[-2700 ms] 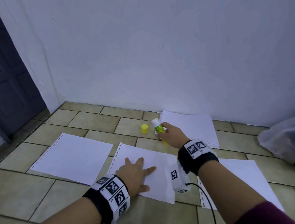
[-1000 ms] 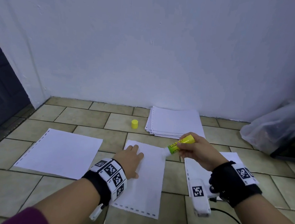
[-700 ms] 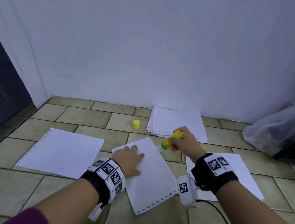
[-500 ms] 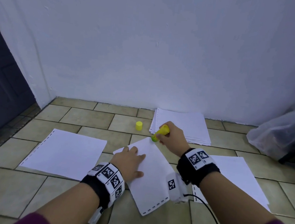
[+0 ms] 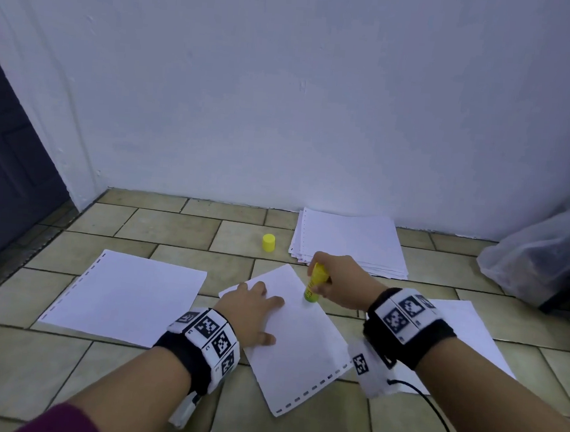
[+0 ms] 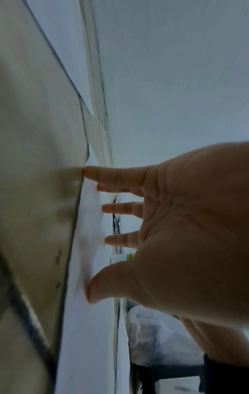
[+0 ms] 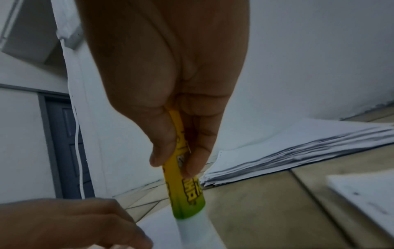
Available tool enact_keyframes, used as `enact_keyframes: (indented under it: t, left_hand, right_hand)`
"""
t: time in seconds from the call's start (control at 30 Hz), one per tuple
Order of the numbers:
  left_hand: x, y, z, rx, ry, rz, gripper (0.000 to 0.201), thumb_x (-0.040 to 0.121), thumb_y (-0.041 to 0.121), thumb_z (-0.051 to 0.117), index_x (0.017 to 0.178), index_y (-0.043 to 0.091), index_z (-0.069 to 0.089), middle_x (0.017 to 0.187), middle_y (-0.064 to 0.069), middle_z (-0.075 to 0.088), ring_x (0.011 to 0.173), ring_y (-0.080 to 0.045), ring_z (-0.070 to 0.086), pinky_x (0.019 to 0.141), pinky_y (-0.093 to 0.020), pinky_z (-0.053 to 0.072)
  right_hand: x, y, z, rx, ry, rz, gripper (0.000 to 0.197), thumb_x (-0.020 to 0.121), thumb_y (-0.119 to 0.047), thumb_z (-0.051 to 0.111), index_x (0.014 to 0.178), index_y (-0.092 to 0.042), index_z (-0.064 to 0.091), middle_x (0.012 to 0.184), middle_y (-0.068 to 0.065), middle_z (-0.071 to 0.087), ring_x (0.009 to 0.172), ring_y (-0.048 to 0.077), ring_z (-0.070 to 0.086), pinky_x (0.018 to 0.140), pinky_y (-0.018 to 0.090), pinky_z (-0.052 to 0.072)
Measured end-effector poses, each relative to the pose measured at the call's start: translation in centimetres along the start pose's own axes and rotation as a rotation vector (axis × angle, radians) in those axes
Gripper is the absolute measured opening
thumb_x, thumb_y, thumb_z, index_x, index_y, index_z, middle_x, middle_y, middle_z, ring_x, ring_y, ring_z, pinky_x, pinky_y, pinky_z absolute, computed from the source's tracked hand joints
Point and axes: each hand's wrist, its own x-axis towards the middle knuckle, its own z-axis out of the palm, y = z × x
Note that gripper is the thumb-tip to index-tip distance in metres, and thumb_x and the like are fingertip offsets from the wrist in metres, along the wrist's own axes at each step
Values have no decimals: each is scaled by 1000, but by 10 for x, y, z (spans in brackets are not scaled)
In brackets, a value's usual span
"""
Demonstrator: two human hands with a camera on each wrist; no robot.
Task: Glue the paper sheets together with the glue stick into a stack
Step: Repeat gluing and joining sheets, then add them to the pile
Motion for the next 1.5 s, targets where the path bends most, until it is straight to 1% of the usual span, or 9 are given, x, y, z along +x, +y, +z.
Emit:
enact_keyframes:
  t: [0.33,0.53,0.63,0.77,0.93,1.07,1.2,1.37,1.5]
  left_hand:
    - [4,-2,-5,130,44,58,60,90,51,53,143,33,32,134,-4,37,125,-24,33,95,-37,43]
    - [-3,2,-4,166,84,126,60,89,47,58,136,13,39,147,-3,23,135,-22,23,100,-38,40]
    - [-5,1,2,105,50,257,52,97,22,51,144,26,30,158,4,6,138,-19,22,94,-38,45]
    - [-3,-3,-1,158,40,202,51,100,26,44,147,33,25,150,1,23,131,-20,31,85,-36,42]
    - [-1,-4,-1,81,53,176,54,96,33,52,145,20,32,146,2,29,129,-20,32,101,-36,38]
    - [-2,-2,-5,63,10,181,59,95,34,55,146,17,30,146,0,31,129,-22,33,102,-35,36]
    - [-5,-3,-10,81,-26,188,63,94,30,56,148,16,27,150,-2,27,131,-24,32,107,-33,31]
    - [-6,-3,-9,51,-25,186,63,94,28,56,148,18,27,150,0,27,131,-23,32,104,-33,33]
    - [-5,-3,-9,62,-26,181,64,93,29,58,148,18,28,150,0,27,131,-23,33,103,-32,32]
  right_hand:
    - [-48,26,-21,-23,-207,23,17,84,-13,68,86,-24,55,78,-4,61,59,10,59,64,26,53]
    - [-40,44,-48,531,44,154,9,84,-6,68,87,-1,61,72,11,64,59,21,59,59,25,52]
    - [-33,47,-47,675,135,176,12,87,-5,65,93,4,62,75,13,64,58,20,60,59,24,53]
    - [-22,47,-35,692,198,183,11,86,-5,67,91,1,60,75,15,63,55,19,59,59,25,54]
    - [-7,41,-15,565,300,172,20,84,-9,69,96,3,59,78,16,65,63,24,59,74,41,55]
    - [7,23,-1,360,246,101,17,87,-13,66,98,-16,53,91,8,61,76,21,59,70,30,50]
    - [19,6,7,188,175,46,24,90,-13,61,112,-11,52,105,14,58,83,20,50,55,16,36]
    - [11,-1,-3,-48,23,61,29,91,-15,59,118,-11,50,113,13,57,93,23,50,70,27,39]
    - [-16,0,-9,-110,-83,40,27,89,-16,61,114,-16,53,109,7,56,87,19,50,65,24,40]
